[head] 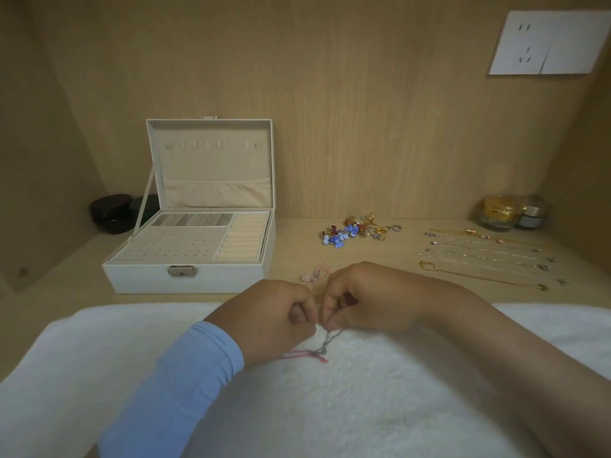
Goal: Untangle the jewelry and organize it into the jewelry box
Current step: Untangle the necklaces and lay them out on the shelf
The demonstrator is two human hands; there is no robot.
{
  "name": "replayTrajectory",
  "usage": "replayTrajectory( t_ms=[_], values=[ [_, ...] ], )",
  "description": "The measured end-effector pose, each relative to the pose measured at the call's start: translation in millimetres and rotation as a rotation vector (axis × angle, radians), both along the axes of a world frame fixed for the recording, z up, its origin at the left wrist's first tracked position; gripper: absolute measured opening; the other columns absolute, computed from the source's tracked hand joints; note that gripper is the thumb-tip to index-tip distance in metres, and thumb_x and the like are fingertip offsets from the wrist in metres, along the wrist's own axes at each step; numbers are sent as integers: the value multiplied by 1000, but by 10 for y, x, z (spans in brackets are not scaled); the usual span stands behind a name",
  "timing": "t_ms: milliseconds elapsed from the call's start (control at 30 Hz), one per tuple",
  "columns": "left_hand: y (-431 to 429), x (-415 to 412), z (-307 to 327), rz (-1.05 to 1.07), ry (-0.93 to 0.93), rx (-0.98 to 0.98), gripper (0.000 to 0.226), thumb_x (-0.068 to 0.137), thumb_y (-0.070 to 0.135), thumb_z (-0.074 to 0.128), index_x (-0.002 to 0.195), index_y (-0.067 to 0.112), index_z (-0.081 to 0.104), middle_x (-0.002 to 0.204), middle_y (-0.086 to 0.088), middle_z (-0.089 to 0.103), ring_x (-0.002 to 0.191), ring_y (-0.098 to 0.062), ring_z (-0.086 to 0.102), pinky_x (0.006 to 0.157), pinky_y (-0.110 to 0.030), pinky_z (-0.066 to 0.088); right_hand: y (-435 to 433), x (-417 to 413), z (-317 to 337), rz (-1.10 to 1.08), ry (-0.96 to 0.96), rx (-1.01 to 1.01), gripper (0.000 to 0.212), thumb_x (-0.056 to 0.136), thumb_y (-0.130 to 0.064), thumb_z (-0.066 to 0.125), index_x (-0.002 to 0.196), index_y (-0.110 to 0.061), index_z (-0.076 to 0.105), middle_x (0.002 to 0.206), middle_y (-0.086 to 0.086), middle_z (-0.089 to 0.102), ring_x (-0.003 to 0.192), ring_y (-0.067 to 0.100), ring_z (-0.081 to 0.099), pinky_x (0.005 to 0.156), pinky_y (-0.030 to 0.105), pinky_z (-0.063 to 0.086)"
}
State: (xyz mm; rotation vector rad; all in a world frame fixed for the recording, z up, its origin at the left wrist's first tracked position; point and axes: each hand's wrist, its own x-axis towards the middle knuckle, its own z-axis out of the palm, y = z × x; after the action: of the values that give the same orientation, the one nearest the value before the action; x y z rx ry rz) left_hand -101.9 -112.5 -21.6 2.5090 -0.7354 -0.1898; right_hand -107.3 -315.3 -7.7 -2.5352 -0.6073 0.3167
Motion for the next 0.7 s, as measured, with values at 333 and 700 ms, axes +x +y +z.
replayTrajectory(
  t_ms=[333,700],
  values=[
    [-102,82,-120,-68,-71,-27,19,82,42,72,101,44,69,91,18,63,70,10,52,70,-22,42,-159,-36,15,-82,32,48,13,79,-30,82,88,-25,75,65,-20,60,57,-4,51,57,14,41],
    [66,36,-45,57,-235,69,5,86,33,63,81,33,64,86,17,61,74,4,54,63,-12,36,-334,-166,127,-110,117,-35,5,84,-30,75,79,-29,74,71,-12,68,59,-2,54,58,17,46]
  ],
)
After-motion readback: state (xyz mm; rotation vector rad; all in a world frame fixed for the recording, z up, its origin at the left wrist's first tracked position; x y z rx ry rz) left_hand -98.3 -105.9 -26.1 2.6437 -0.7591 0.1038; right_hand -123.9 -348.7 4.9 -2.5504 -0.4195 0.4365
